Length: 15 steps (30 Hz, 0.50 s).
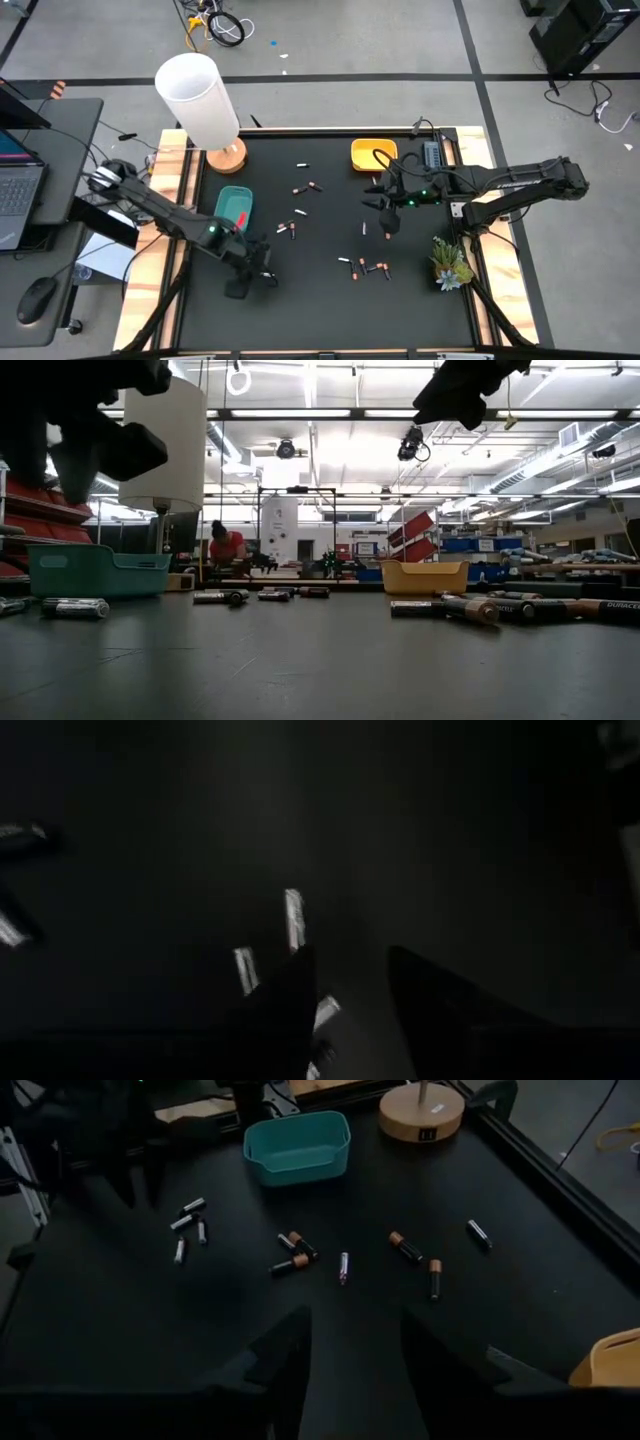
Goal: Sort batteries
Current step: Put the silver battery into the green bin
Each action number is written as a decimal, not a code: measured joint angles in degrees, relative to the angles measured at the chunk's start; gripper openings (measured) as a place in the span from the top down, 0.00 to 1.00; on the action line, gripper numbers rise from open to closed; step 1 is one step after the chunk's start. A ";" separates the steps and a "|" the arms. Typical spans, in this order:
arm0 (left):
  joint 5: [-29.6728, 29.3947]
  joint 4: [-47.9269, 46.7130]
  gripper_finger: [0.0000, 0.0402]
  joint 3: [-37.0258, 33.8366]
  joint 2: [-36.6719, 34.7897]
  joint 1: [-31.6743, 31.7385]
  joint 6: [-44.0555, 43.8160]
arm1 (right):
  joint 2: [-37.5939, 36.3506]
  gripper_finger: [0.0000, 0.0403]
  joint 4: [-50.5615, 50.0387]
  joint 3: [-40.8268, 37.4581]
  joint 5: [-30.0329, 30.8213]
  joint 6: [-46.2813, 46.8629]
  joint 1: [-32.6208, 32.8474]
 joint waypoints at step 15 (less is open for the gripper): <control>-3.18 5.57 0.51 -0.04 12.64 -0.77 -0.09 | 0.00 0.59 -0.08 0.00 -0.02 -0.33 0.10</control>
